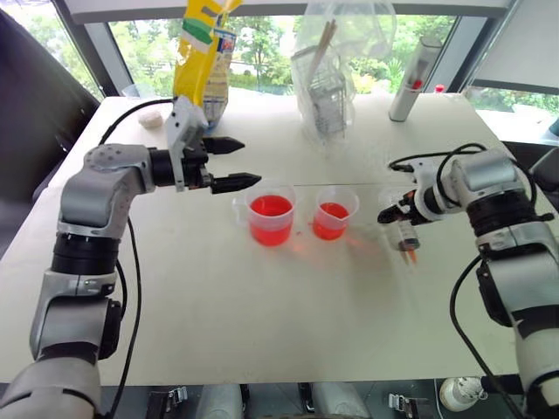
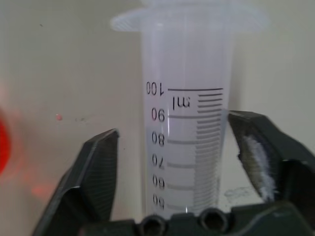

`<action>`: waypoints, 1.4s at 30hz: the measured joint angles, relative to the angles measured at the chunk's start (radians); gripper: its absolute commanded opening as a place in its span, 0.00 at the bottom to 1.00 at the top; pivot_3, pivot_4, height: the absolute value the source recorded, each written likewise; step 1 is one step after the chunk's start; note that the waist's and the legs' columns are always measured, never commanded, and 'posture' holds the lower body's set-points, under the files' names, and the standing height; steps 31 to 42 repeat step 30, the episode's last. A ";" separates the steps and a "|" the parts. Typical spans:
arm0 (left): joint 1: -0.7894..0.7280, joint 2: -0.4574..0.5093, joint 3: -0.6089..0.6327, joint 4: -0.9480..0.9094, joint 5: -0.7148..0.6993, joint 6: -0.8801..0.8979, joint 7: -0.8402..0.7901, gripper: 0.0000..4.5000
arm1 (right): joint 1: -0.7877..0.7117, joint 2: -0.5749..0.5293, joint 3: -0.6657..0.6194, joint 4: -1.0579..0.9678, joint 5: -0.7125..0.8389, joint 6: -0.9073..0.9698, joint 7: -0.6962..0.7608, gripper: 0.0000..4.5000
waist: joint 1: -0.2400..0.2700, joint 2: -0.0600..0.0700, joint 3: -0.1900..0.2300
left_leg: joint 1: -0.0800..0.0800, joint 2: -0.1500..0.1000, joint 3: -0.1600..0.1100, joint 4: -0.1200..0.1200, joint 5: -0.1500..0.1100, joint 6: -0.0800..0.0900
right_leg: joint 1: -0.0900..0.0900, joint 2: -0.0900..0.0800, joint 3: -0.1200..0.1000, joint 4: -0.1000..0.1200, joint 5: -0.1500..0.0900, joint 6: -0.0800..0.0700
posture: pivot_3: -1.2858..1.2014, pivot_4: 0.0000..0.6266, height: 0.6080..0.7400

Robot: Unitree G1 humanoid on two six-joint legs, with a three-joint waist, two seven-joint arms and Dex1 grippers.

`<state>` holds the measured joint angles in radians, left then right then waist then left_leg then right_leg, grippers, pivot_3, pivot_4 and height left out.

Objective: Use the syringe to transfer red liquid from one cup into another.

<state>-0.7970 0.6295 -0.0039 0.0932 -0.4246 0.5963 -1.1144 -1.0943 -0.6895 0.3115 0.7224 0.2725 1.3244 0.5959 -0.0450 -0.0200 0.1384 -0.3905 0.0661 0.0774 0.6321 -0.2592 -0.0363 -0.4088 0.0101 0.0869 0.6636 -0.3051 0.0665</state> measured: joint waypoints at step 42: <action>0.126 0.153 0.047 -0.189 -0.178 0.164 -0.019 1.00 | 0.621 -0.438 -0.723 -1.375 0.462 0.166 0.333 0.98 | 0.002 0.000 0.000 | 0.002 0.000 -0.003 0.000 0.000 0.000 | 0.003 -0.002 -0.003 -0.001 0.000 0.000 | 0.52 0.24 0.99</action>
